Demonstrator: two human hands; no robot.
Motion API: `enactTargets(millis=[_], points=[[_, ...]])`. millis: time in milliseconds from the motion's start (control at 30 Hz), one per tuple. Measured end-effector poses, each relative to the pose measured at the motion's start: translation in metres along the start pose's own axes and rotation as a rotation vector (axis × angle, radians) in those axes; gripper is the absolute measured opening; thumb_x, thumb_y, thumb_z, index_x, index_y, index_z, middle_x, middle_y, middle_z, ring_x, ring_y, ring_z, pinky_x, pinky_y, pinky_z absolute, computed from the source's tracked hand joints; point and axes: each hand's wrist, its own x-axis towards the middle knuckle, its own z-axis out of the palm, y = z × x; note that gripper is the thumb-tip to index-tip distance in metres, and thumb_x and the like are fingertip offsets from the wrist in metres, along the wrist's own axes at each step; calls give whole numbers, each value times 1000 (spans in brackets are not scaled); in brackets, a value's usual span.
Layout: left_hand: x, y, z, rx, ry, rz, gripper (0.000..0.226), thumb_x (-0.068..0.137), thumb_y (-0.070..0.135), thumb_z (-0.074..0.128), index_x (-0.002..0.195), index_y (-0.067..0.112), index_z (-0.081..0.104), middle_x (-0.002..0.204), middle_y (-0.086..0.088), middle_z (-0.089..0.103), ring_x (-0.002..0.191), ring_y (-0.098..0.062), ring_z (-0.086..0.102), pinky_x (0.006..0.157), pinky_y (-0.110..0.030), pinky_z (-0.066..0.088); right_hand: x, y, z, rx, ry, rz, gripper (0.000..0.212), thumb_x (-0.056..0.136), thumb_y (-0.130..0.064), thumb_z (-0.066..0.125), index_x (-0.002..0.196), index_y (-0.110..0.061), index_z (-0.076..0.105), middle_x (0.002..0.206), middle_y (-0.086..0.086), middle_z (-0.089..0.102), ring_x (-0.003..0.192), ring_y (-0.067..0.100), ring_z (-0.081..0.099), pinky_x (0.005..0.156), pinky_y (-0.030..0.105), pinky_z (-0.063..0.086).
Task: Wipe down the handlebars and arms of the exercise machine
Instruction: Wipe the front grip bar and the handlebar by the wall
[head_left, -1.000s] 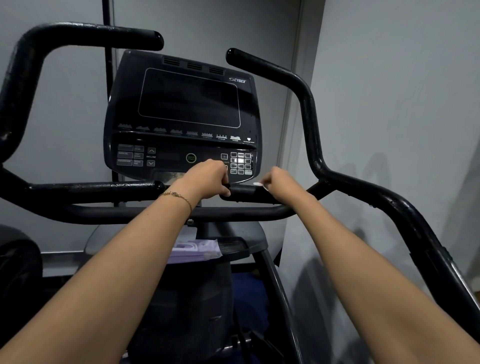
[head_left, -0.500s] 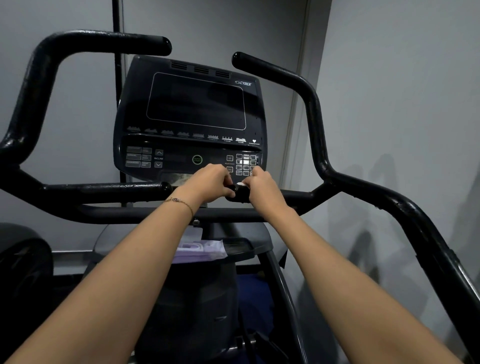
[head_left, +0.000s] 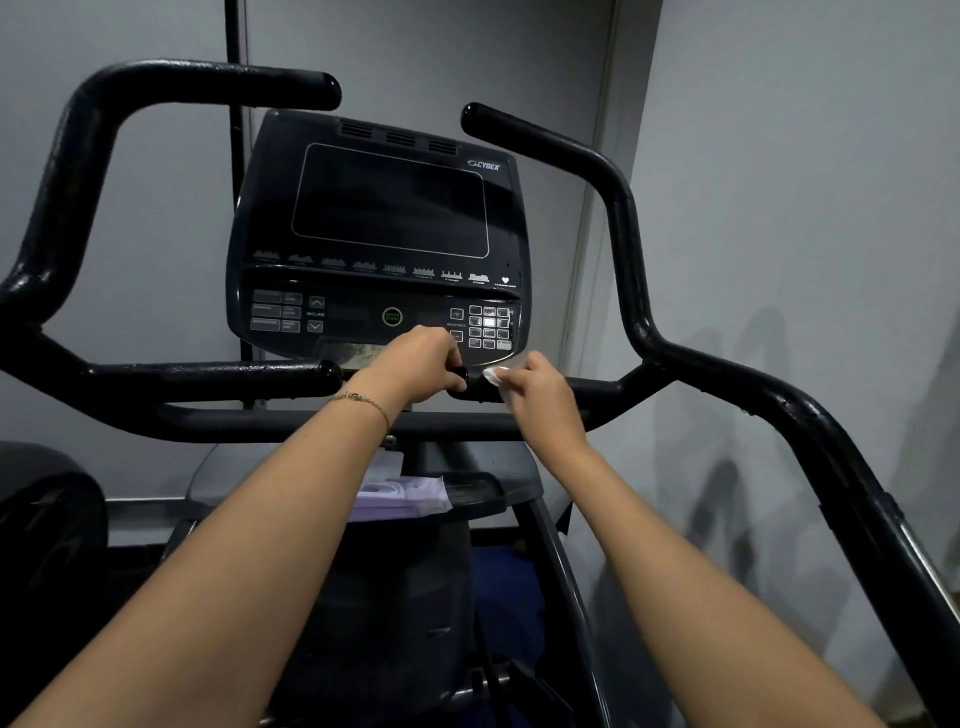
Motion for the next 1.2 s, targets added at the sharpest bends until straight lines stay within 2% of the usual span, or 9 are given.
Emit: enactTargets(millis=[100, 167, 233, 300, 367, 667, 967, 1133, 1200], points=[[0, 1, 0, 8, -4, -10, 22, 83, 23, 70, 102, 13, 68, 102, -6, 67, 91, -21, 61, 77, -30, 49, -23, 0, 4, 527, 56, 289, 25, 88, -1, 58, 112, -3, 65, 82, -9, 57, 76, 4, 55, 69, 7, 42], [1, 0, 0, 5, -1, -12, 24, 82, 24, 70, 103, 12, 68, 102, -6, 67, 92, -21, 62, 80, -32, 51, -45, -2, 23, 915, -54, 590, 24, 88, 1, 56, 111, 0, 64, 84, -1, 67, 73, 8, 62, 66, 14, 50], [1, -1, 1, 6, 0, -12, 24, 82, 23, 70, 103, 12, 69, 102, -7, 67, 92, -22, 62, 82, -34, 51, -55, -3, 41, 1209, -143, 952, 12, 90, 1, 54, 93, 2, 65, 69, 6, 70, 56, 11, 64, 53, 19, 53], [2, -1, 1, 10, -4, -11, 23, 82, 23, 71, 102, 12, 69, 101, -7, 67, 92, -22, 62, 82, -34, 51, -48, -3, 49, 1492, 4, 1186, 16, 91, 3, 51, 79, 4, 60, 59, 13, 67, 45, 15, 63, 46, 21, 54], [3, -1, 0, 13, -5, -6, 23, 82, 23, 71, 101, 12, 68, 101, -6, 66, 92, -21, 62, 81, -33, 51, -31, -6, 52, 1712, 166, 1215, 17, 93, 3, 47, 79, 5, 56, 59, 17, 64, 41, 18, 63, 42, 23, 53], [4, 0, 0, 28, -9, -7, 24, 81, 24, 71, 102, 12, 69, 100, -5, 67, 90, -20, 62, 83, -35, 53, -18, -9, 50, 1820, 311, 1175, 17, 94, 4, 45, 81, 2, 56, 82, 17, 56, 40, 14, 62, 43, 20, 53], [2, 2, -1, 42, -8, -7, 24, 82, 24, 71, 103, 11, 68, 101, -6, 66, 91, -22, 62, 82, -36, 53, -18, -12, 44, 1773, 330, 1186, 19, 94, 3, 45, 78, 1, 54, 77, 15, 55, 40, 13, 60, 41, 18, 51], [2, 3, -2, 36, -15, -14, 25, 81, 24, 71, 103, 12, 68, 102, -5, 66, 91, -20, 61, 83, -36, 53, -19, -22, 43, 1783, 308, 1184, 18, 94, 4, 45, 79, 1, 54, 74, 15, 57, 61, 18, 59, 43, 20, 52], [2, 1, -1, 21, -8, -11, 23, 81, 24, 71, 101, 13, 68, 102, -5, 66, 92, -20, 61, 83, -35, 52, -22, -20, 40, 1767, 300, 1178, 15, 93, 2, 48, 81, 3, 57, 70, 15, 61, 52, 17, 63, 43, 19, 53]])
